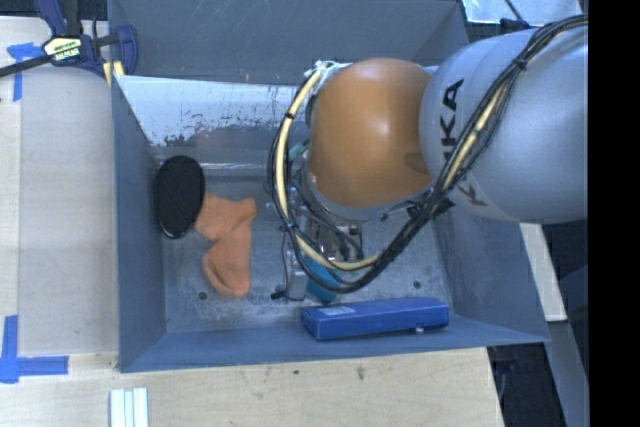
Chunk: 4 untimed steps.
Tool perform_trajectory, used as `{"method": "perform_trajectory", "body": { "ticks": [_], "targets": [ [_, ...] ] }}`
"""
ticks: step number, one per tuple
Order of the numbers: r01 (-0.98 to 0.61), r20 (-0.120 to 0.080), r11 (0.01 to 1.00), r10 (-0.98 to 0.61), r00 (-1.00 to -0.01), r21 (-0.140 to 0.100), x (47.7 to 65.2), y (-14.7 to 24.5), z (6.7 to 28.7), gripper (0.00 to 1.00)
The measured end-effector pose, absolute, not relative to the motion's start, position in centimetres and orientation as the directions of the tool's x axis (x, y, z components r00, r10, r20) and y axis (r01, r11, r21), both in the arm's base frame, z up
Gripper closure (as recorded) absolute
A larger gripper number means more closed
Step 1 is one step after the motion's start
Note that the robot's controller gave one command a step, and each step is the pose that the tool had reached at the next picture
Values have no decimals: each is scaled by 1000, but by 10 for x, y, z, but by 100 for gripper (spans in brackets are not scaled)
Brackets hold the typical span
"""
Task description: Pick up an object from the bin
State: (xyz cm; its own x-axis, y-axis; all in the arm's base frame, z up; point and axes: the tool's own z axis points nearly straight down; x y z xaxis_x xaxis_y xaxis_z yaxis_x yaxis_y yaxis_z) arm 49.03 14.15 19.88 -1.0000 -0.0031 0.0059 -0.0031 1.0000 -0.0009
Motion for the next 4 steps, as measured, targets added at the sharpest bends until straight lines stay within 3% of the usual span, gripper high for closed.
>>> {"method": "perform_trajectory", "body": {
  "ticks": [1, 2, 3, 4],
  "targets": [
    [0, -3, 1000, 0, -1000, 1, 492, 141, 203, 0],
    [-317, -7, 949, -317, -948, 0, 517, 159, 179, 0],
    [-490, -4, 872, -490, -872, 1, 547, 182, 146, 0],
    [-607, -3, 795, -607, -795, -1, 554, 177, 133, 0]
  ]
}}
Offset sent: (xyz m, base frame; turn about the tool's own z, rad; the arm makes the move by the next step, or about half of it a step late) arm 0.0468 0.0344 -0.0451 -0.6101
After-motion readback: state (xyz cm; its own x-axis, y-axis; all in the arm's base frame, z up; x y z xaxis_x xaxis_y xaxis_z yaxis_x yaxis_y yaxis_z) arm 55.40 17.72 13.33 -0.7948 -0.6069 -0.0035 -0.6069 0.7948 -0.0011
